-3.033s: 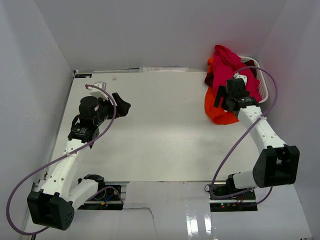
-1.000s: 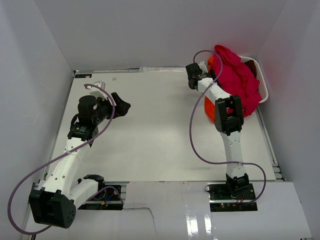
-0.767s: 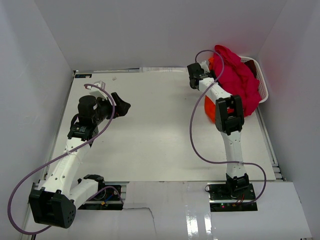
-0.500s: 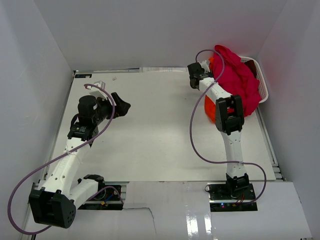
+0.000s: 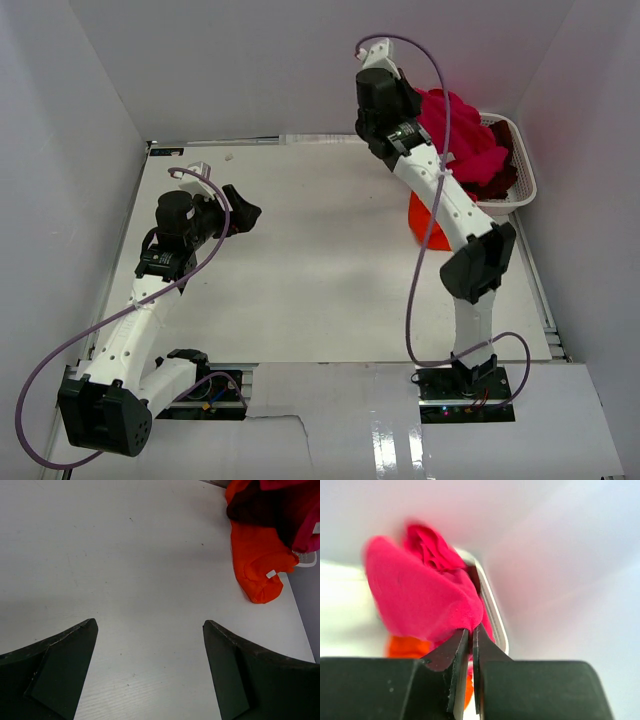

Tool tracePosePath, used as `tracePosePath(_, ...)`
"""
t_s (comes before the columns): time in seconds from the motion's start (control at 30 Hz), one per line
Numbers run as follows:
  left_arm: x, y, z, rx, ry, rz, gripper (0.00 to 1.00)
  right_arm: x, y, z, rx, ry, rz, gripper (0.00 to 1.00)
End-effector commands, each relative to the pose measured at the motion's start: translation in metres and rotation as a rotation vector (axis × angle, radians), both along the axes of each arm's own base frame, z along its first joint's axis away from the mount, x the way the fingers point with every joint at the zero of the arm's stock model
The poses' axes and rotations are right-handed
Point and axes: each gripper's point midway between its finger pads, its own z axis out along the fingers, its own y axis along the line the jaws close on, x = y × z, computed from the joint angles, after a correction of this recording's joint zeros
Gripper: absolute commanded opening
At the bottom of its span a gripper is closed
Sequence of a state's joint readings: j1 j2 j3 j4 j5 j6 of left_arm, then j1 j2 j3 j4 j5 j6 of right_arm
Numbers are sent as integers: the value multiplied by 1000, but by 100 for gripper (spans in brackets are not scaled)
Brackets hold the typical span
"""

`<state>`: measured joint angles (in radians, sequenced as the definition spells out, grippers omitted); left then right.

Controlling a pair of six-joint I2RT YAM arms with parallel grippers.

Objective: Fold and stack the t-shirts
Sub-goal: Grab crumpled tshirt from bin with the right arm, then move the tshirt to the center of the board

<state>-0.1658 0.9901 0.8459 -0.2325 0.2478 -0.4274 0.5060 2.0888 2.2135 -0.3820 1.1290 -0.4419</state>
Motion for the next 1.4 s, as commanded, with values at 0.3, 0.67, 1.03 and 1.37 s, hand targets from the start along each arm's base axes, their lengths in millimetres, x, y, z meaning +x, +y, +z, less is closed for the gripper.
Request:
tracePosePath(0.3, -2, -2, 11, -15, -30, -12, 98, -203, 156, 157, 267, -172, 645, 8)
tracePosePath(0.67, -1, 3, 13, -11, -39, 18, 98, -220, 154, -37, 761, 454, 775, 8)
tracePosePath(1.03, -1, 0, 11, -16, -32, -2, 98, -243, 177, -68, 975, 599, 949, 8)
tracePosePath(1.37, 9, 0, -2, -7, 19, 9, 98, -266, 301, 45, 1115, 692, 1413, 8)
